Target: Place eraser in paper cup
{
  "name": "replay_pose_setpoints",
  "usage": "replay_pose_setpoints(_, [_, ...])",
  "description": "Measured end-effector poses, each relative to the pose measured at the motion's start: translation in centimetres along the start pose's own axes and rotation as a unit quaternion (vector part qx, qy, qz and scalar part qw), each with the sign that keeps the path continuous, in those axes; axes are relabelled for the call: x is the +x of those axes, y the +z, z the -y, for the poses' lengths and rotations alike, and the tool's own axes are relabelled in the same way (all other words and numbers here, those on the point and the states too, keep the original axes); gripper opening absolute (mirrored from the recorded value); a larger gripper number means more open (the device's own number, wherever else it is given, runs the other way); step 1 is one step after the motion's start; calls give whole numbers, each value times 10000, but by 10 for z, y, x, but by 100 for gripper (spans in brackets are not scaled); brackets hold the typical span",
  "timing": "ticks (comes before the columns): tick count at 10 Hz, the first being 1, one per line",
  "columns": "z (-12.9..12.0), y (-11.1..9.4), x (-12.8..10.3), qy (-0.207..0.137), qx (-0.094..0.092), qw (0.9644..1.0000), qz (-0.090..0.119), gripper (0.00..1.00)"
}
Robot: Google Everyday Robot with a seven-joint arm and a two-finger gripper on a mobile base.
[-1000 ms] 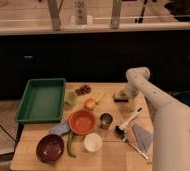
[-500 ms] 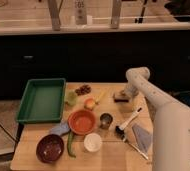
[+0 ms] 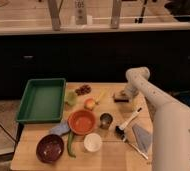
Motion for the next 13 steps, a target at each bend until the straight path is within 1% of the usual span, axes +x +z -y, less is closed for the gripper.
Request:
replay_pose_setpoints(3, [0,-1,0,-5,-2,10000,4,80])
replay_pose_setpoints(4, [-1,-3,-1,-47,38,10000,75,80])
replay_pose_setpoints(5, [-2,-9,-2,-105,115,9996,229,79])
replay_pose_setpoints(6, [-4,-17,-4,-132,170,9993,311,74])
replay_pose_setpoints(7, [-4,-19,-8,-171,186,9991,350,66])
replay_pose_setpoints(8, [-1,-22,-13,-222,249,9987,377,54])
replay_pose_setpoints(10, [0,-24,-16,-272,292,9983,414,35])
replay_pose_setpoints(11, [0,-25,-19,-298,303,9981,444,22])
replay_pose_setpoints(13, [0,-25,-22,-331,306,9979,471,5])
